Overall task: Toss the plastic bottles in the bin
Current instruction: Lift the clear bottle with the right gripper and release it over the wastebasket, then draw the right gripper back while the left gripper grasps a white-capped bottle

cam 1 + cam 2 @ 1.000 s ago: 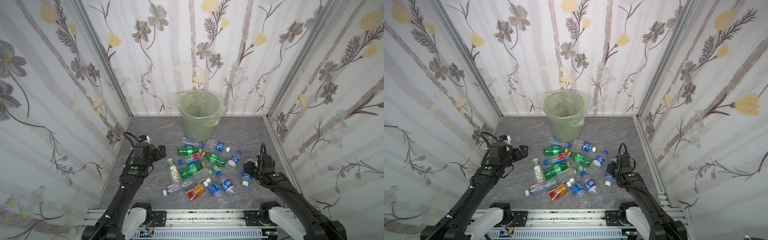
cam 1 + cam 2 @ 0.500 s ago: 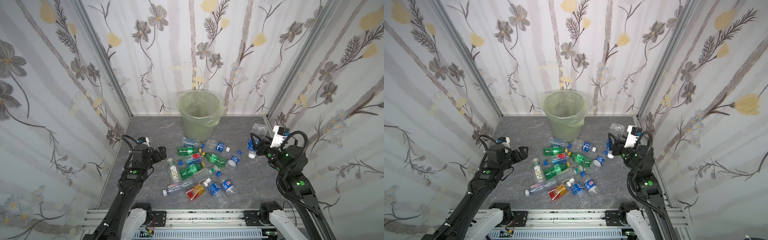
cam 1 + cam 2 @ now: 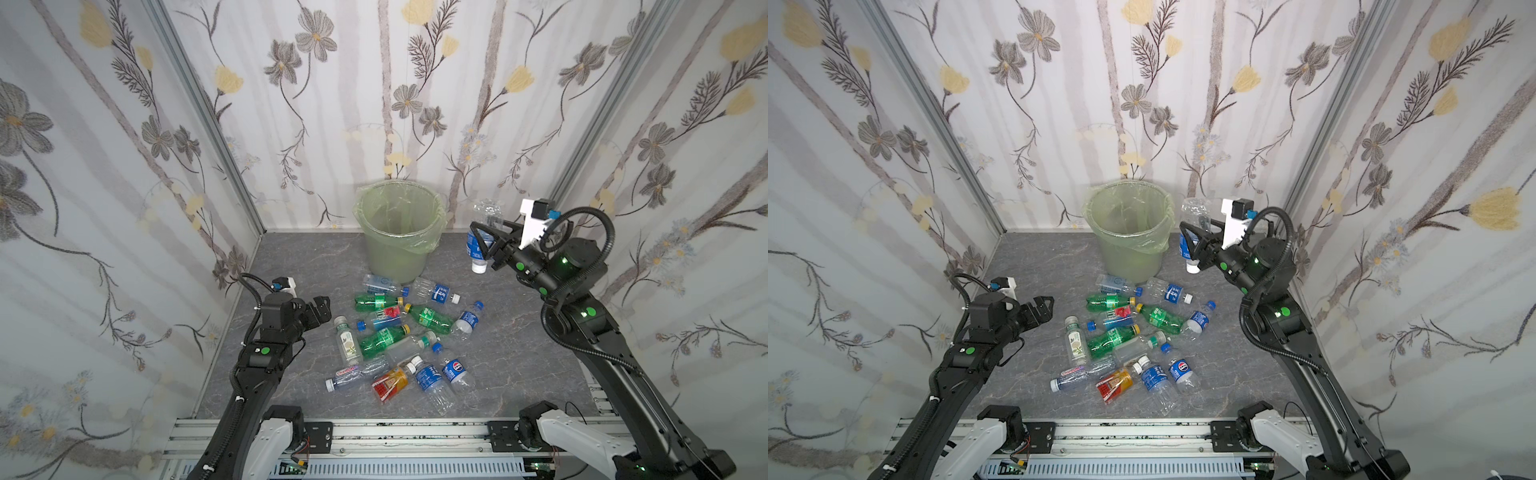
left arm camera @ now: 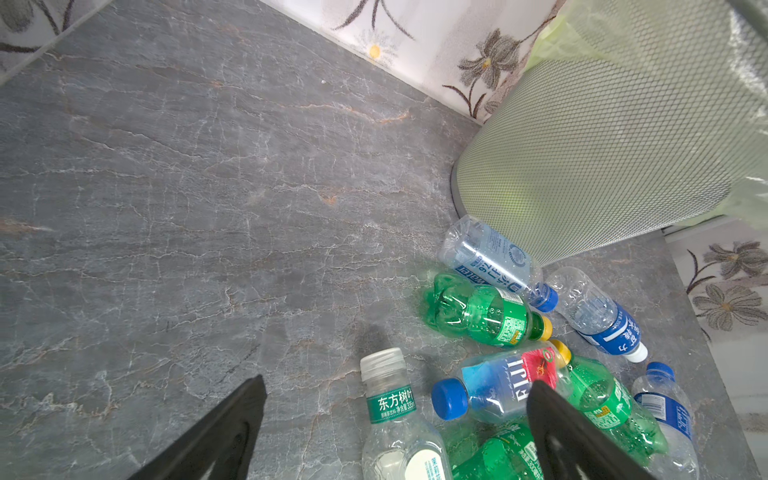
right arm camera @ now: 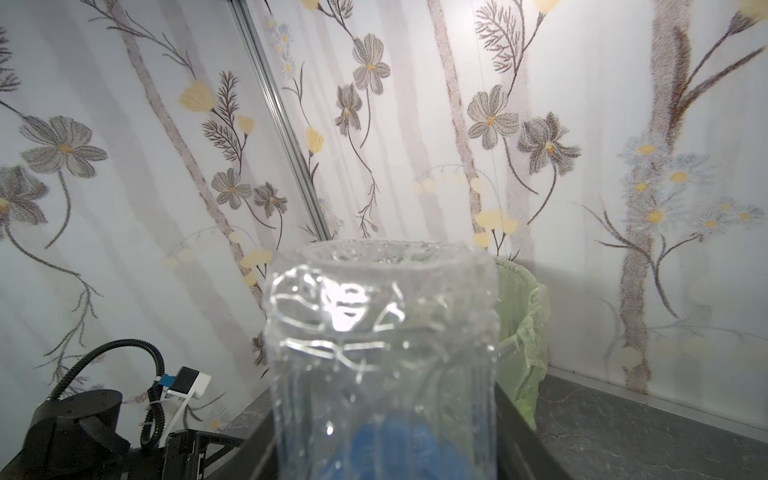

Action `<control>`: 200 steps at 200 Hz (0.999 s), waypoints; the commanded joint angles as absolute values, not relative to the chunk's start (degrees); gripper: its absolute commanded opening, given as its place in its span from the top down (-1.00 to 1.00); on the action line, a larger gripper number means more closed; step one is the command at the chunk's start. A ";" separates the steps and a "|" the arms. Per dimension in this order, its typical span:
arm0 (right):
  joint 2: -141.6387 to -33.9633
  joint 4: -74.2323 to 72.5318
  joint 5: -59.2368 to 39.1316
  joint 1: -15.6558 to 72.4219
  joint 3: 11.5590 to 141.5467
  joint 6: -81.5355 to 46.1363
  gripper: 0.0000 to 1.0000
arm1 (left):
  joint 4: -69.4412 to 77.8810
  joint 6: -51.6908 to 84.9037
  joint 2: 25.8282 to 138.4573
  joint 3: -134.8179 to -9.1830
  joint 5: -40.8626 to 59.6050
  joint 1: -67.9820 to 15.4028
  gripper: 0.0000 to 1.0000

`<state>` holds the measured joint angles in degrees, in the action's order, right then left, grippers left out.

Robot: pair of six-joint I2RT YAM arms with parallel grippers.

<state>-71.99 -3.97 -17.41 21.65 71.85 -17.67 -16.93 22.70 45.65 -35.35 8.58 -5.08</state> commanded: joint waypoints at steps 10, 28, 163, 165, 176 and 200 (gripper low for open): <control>-88.33 -5.08 -16.47 23.95 87.90 -17.42 0.06 | -17.75 22.00 44.82 -36.78 9.72 -4.75 -1.00; -103.31 2.71 -14.55 24.70 105.61 -18.55 0.06 | -18.29 21.47 45.44 -38.06 11.10 -4.55 -1.00; -92.99 10.25 -11.41 24.87 90.36 -15.12 -0.99 | -21.04 25.84 44.20 -37.42 12.60 -5.10 -1.00; -92.29 10.14 -11.36 24.87 89.43 -15.18 -0.99 | -21.08 26.08 44.07 -37.19 12.51 -5.10 -1.00; -87.89 9.20 -11.04 24.86 84.29 -15.27 -0.99 | -21.01 27.29 43.64 -36.06 12.30 -5.51 -1.00; -79.37 6.08 -10.03 24.79 72.65 -16.79 -0.99 | -21.01 29.15 43.72 -33.77 11.36 -7.52 -1.00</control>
<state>-85.52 12.58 -11.60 24.84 80.62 -16.03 -21.41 25.87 43.79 -35.46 13.02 -6.11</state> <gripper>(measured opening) 0.996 0.997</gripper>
